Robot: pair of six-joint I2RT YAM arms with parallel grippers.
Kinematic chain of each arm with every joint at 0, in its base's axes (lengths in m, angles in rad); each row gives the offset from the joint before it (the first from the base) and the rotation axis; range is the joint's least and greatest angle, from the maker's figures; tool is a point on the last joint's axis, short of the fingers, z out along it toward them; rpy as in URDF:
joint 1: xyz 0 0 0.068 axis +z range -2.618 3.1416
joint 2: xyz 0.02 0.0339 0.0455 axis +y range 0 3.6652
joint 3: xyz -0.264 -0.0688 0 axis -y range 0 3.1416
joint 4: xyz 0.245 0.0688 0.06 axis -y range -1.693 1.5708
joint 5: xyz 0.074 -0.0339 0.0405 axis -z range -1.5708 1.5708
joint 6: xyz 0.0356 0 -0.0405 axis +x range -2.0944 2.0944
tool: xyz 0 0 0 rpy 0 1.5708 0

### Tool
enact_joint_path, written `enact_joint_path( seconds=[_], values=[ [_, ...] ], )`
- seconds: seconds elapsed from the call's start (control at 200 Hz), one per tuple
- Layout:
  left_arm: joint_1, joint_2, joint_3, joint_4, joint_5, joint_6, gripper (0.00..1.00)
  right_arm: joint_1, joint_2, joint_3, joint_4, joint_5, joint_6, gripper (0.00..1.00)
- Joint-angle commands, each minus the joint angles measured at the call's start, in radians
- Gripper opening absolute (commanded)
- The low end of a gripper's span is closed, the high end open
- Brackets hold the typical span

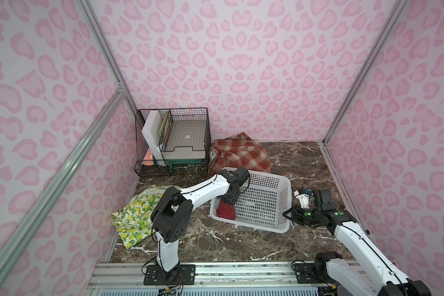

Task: Roll up the skirts
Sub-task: Place the skirt in the basket.

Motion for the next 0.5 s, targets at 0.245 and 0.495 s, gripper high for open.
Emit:
enact_joint_path(
  seconds=[0.245, 0.495],
  values=[
    [-0.005, -0.040, 0.081, -0.124, -0.056, 0.027, 0.98, -0.004, -0.026, 0.002, 0.007, 0.072, -0.006, 0.00],
    [-0.004, -0.177, 0.192, -0.188, -0.106, 0.023, 0.98, -0.016, -0.007, 0.030, 0.107, 0.062, 0.095, 0.00]
  ],
)
